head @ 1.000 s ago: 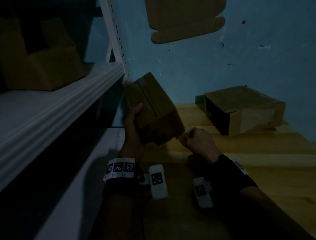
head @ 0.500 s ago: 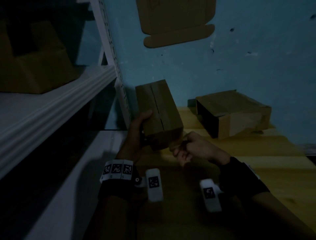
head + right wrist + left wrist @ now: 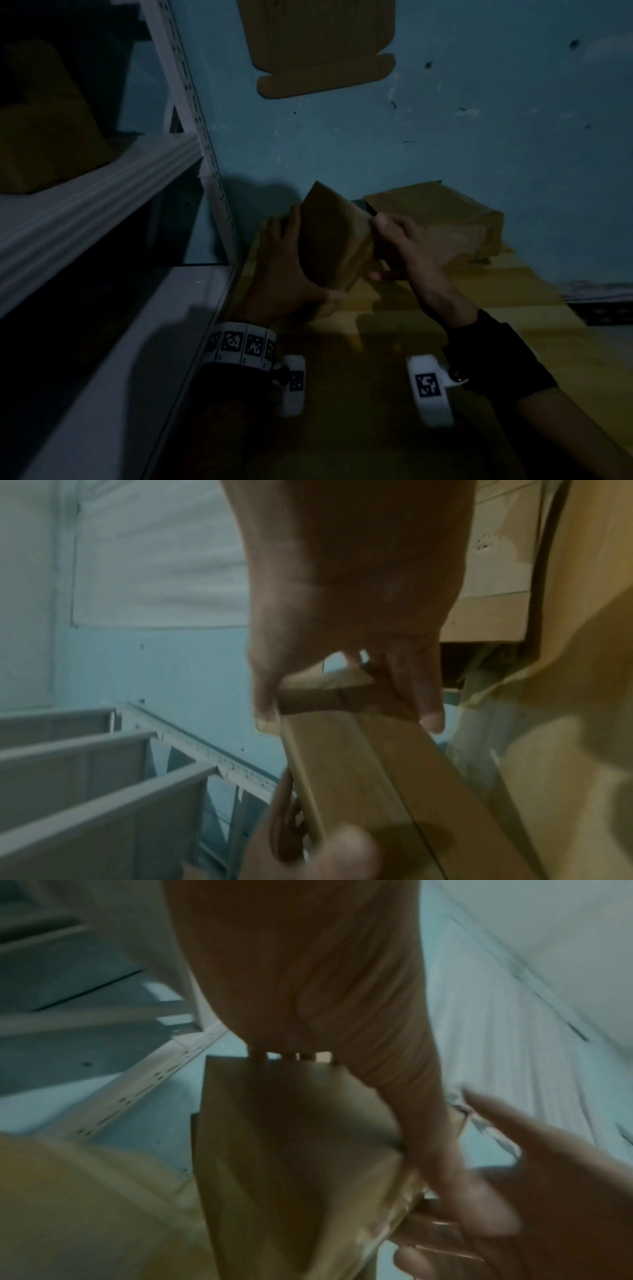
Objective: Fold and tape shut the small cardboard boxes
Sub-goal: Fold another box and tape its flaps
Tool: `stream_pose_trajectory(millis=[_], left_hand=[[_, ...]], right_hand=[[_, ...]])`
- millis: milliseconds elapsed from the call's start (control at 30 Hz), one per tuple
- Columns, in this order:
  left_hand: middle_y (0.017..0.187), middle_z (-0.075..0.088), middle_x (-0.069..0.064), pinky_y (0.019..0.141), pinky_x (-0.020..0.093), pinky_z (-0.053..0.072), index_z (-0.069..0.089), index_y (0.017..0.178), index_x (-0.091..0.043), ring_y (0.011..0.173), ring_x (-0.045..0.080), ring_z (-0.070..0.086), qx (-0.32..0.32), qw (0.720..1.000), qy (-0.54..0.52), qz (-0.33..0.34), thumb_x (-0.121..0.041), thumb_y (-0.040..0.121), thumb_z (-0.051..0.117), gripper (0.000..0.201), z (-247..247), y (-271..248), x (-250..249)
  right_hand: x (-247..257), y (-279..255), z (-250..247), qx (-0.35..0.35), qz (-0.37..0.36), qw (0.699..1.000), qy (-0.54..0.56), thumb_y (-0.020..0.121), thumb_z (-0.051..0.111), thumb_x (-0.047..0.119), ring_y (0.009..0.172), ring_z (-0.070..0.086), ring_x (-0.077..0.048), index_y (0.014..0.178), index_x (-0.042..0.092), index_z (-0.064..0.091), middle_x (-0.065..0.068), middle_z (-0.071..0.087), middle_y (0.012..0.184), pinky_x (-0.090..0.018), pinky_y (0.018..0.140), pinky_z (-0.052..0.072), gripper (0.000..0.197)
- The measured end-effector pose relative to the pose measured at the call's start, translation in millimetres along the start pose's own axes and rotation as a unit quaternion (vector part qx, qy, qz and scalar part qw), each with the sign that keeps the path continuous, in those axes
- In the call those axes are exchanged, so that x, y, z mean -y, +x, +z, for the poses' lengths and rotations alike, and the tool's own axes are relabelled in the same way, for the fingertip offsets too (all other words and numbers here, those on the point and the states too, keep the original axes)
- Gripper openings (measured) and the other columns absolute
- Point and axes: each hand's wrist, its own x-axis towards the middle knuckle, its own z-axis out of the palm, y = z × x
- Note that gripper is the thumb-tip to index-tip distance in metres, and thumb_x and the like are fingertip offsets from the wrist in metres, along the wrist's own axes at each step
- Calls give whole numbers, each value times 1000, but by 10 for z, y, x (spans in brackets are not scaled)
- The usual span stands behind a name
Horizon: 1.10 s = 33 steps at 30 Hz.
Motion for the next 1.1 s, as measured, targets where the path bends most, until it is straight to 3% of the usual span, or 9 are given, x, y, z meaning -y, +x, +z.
stream_pose_trajectory(millis=[100, 167, 300, 433, 600, 700, 767, 933, 1100], left_hand=[[153, 13, 1, 112, 50, 27, -4, 156, -36, 140, 23, 19, 17, 1000, 19, 10, -68, 32, 89, 158, 61, -5, -85], [147, 24, 1, 106, 41, 34, 11, 156, -35, 135, 22, 28, -8, 999, -34, 9, -79, 34, 80, 147, 78, -8, -84], [134, 43, -2, 102, 45, 45, 40, 145, -32, 123, 19, 46, -72, 994, -78, -21, -84, 45, 71, 117, 32, 53, 35], [134, 55, -13, 101, 46, 50, 44, 139, -36, 121, 12, 55, 7, 982, -177, -60, -69, 42, 89, 112, 31, 54, 123], [121, 52, -20, 98, 40, 50, 42, 133, -36, 117, 10, 53, 8, 988, -148, -43, -61, 33, 91, 114, 64, -9, 22], [122, 48, -22, 96, 35, 47, 40, 135, -38, 118, 8, 51, -5, 991, -133, -23, -67, 31, 89, 118, 70, 6, 23], [123, 46, -24, 96, 34, 47, 40, 136, -39, 118, 6, 50, -15, 993, -121, -11, -70, 33, 87, 118, 79, 18, 46], [133, 43, -16, 100, 37, 43, 36, 144, -30, 120, 9, 45, -34, 997, -76, 0, -73, 35, 85, 127, 84, 7, 46], [139, 44, -6, 96, 32, 37, 34, 146, -28, 118, 6, 39, -35, 998, -44, 13, -81, 32, 77, 132, 58, -11, 3]], right_hand=[[-11, -57, -8, -20, -6, 999, -30, 83, 68, 55, 99, 69, -15, 123, 23, 53, 2, 62, 116, -40, 79, 64, 53], [-32, -67, -45, -30, -18, 999, -10, 90, 67, 47, 90, 72, -14, 107, 25, 57, -1, 65, 110, -36, 72, 64, 29], [-89, -33, -171, -10, -23, 999, 36, 84, 73, 52, 103, 72, -26, 129, 20, 55, -15, 59, 131, -33, 73, 61, 58], [-119, -12, -223, 16, -54, 998, 6, 78, 74, 51, 114, 64, -28, 139, 30, 53, -11, 50, 140, -27, 75, 59, 67], [-127, -45, -161, 22, -76, 996, -42, 90, 58, 49, 117, 60, -12, 151, 35, 45, 6, 49, 140, -35, 86, 61, 64], [-112, -51, -99, 6, -113, 992, -59, 100, 56, 40, 105, 67, -6, 152, 27, 47, 3, 56, 138, -28, 78, 61, 55], [-119, -47, -73, -4, -129, 989, -78, 98, 55, 45, 101, 69, -6, 152, 26, 48, -2, 59, 136, -26, 74, 60, 57], [-111, -93, -48, -7, -142, 985, -94, 97, 55, 59, 102, 70, -4, 153, 26, 47, 0, 63, 135, -30, 80, 62, 65], [-66, -116, -25, -26, -158, 981, -110, 92, 53, 52, 98, 65, 13, 150, 18, 50, 3, 63, 129, -12, 71, 55, 68]])
